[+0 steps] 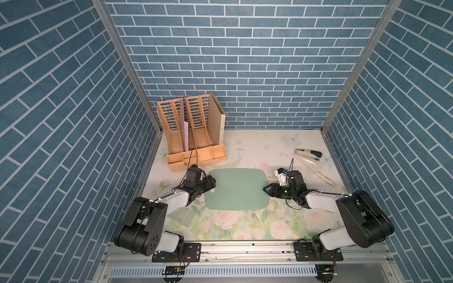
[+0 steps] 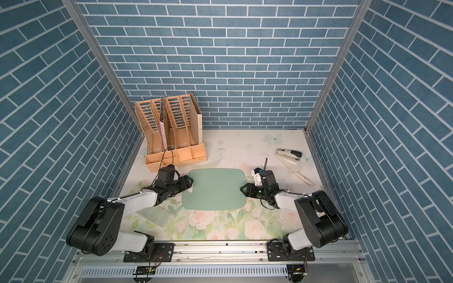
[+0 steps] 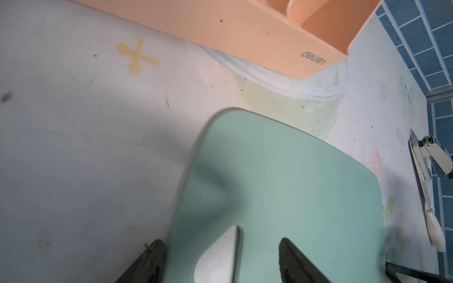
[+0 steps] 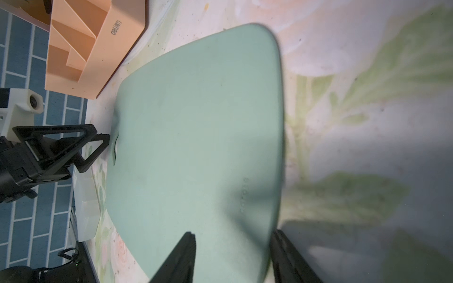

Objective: Align the knife with the edge of the cutting board
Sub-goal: Move the work surface to the center of the board.

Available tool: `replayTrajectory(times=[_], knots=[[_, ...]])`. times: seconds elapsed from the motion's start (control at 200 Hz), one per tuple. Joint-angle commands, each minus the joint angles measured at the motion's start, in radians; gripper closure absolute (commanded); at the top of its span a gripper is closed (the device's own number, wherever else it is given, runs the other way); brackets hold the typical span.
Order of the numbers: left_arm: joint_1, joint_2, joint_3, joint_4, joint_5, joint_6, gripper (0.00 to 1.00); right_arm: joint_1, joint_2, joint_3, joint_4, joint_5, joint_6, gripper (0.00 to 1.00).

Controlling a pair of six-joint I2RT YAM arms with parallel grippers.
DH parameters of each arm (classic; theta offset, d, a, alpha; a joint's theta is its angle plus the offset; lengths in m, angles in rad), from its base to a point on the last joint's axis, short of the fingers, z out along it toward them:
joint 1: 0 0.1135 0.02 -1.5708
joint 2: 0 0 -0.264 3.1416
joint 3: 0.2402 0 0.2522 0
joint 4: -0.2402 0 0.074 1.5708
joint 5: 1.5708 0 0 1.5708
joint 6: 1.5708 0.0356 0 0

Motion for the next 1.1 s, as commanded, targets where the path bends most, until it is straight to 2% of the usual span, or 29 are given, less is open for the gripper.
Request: replayTrajectory(times=[0.0,0.135,0.28,0.4,0.65,0.85,1.095], knots=[[-0.01,-0.024,-0.036,-0.11,0.027,0.0,0.24,0.007,-0.042,-0.006,-0.083,0.025,-0.004,0.44],[-0.009,-0.049,-0.019,-0.161,0.001,0.024,0.24,0.004,-0.09,0.029,-0.178,0.149,-0.052,0.37],[-0.008,-0.096,0.023,-0.237,-0.063,0.058,0.21,-0.018,-0.103,0.085,-0.217,0.189,-0.088,0.34],[-0.006,-0.114,0.026,-0.256,-0.081,0.07,0.18,-0.04,-0.055,0.151,-0.221,0.172,-0.102,0.33],[-0.006,-0.081,-0.003,-0.184,-0.004,0.036,0.19,-0.058,0.13,0.262,-0.189,0.118,-0.053,0.34],[-0.011,-0.098,-0.049,-0.15,0.038,0.009,0.2,-0.05,0.185,0.219,-0.076,0.052,0.039,0.35],[-0.013,-0.169,-0.155,-0.101,0.102,-0.021,0.21,0.007,0.21,0.179,-0.005,0.003,0.075,0.36]])
